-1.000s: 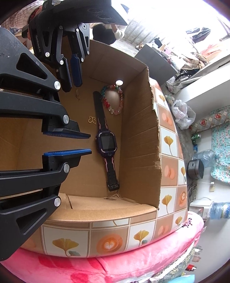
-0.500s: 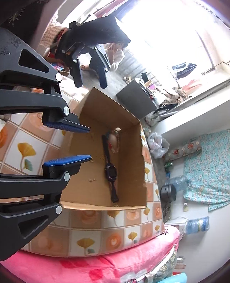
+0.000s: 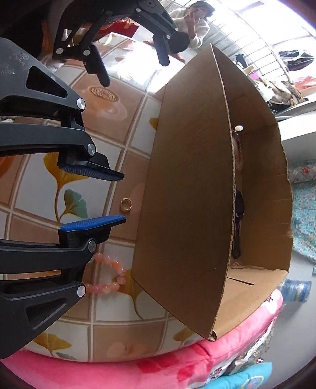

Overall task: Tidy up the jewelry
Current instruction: 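Withdraw both grippers from the box back to the table items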

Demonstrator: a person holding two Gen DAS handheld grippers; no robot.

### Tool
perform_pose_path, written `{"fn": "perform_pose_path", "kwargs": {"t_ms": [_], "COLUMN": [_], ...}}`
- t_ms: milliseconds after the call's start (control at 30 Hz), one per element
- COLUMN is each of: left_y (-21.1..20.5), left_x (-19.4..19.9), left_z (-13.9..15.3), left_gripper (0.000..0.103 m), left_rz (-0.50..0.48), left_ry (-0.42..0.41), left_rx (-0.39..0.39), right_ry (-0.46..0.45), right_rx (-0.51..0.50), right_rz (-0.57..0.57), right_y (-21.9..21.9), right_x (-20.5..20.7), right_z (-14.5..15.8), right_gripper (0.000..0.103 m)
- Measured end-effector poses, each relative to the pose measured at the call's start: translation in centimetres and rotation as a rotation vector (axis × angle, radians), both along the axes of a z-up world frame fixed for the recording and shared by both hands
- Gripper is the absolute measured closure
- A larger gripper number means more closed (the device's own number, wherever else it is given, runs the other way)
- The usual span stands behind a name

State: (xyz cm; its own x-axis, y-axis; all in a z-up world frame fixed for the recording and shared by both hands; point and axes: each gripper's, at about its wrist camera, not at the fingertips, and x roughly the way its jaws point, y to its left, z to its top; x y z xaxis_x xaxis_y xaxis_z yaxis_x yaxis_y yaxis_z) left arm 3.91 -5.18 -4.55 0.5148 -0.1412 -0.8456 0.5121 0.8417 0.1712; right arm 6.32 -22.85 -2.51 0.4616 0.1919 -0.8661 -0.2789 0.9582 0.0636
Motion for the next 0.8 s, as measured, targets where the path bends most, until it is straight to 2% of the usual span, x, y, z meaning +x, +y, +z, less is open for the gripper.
{"fn": "perform_pose_path", "kwargs": {"t_ms": [267, 333, 433, 533, 700, 800], "left_y": [1.0, 1.1, 1.2, 1.8, 2.8, 3.0], "left_x": [1.3, 1.4, 1.6, 1.5, 1.6, 1.1], "left_z": [-1.6, -1.8, -1.9, -2.0, -2.0, -2.1], "left_gripper": [0.009, 0.006, 0.006, 0.006, 0.005, 0.005], "left_rz": [0.082, 0.096, 0.112, 0.124, 0.123, 0.123], "left_ry": [0.071, 0.071, 0.084, 0.094, 0.081, 0.084], "left_rx": [-0.076, -0.081, -0.102, -0.123, -0.129, -0.131], "right_ry": [0.011, 0.003, 0.005, 0.006, 0.030, 0.055], "right_rx": [-0.048, -0.051, -0.047, -0.043, 0.011, 0.078], "right_rz": [0.015, 0.017, 0.017, 0.021, 0.029, 0.048], "right_y": [0.2, 0.1, 0.2, 0.3, 0.6, 1.4], "right_x": [2.1, 2.2, 2.6, 2.4, 2.1, 2.0], "right_z": [-1.6, -1.6, -1.7, -1.7, -1.8, -1.9], "right_gripper": [0.076, 0.079, 0.091, 0.093, 0.093, 0.093]}}
